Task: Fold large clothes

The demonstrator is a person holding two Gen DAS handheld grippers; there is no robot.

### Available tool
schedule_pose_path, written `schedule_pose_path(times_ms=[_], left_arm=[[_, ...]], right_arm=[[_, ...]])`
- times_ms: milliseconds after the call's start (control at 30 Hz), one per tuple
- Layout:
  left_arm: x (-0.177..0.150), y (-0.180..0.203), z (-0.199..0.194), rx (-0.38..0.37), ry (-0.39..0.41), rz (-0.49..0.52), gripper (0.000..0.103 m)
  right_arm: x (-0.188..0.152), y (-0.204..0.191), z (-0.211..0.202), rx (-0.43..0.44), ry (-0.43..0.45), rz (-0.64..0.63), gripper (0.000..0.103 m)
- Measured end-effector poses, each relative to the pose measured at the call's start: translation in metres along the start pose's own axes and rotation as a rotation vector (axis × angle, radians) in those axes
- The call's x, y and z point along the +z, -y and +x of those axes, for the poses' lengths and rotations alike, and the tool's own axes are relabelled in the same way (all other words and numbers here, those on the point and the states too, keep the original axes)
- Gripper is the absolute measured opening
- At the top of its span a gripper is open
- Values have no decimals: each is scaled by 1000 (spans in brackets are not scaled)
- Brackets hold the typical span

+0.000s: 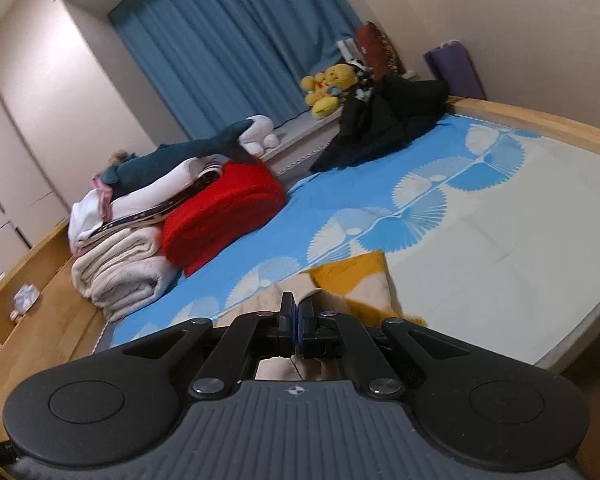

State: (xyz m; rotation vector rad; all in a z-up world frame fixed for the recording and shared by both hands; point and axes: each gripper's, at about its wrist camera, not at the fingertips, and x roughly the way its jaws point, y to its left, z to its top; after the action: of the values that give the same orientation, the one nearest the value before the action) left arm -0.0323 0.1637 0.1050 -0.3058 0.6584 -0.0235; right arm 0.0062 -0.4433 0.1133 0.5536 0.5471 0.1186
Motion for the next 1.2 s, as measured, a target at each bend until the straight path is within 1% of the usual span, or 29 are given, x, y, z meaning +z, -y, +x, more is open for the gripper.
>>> schedule_pose_path(times_ms=[33,100,167,233,333,367,433,533,567,667,700,733,767,833,900,1000,1067,1200], left_arm=[[7,-7,21,8,-8,-9,2],[23,-23,67,23,-42,-31,2],[40,-33,118,24,-73,-55,3],[52,-39,159,36,-114,-78,3],[53,-48,215,70,-168,-91,5],[46,-52,230,81,-190,-109,5],[39,-55,250,130,-251,-129,6],[46,-58,253,136,-218,-170,12],[46,-59,252,134,-214,-181,14],[47,-61,247,167,-202,-196,25],[48,-63,244,182,-191,-200,34],[49,-64,239,202,-177,-202,39],[50,-64,234,219,-162,-204,40],[51,-67,223,229,-146,-211,40],[50,-69,217,231,-146,-211,41],[49,-69,209,253,-148,-191,43],[50,-70,207,264,-146,-186,44],[49,-65,209,277,-168,-149,45]], right_arm=[[2,6,14,-20,-8,21,0],[6,16,53,-31,-28,57,0],[10,21,100,-96,-42,32,0],[13,28,145,-125,-58,8,0],[13,34,207,-183,-104,2,0],[11,37,227,-206,-121,-8,0],[5,40,255,-239,-152,-20,0],[-1,41,277,-287,-182,-8,0],[0,41,282,-290,-184,-14,1],[2,42,285,-302,-186,-26,3],[2,43,283,-309,-179,-22,5],[3,44,278,-317,-160,-13,9],[5,46,273,-325,-134,-3,12],[8,50,261,-328,-90,9,17],[8,56,251,-337,-74,26,17],[3,64,241,-349,-85,17,18],[2,67,235,-348,-90,5,21],[-4,70,232,-330,-130,-17,30]])
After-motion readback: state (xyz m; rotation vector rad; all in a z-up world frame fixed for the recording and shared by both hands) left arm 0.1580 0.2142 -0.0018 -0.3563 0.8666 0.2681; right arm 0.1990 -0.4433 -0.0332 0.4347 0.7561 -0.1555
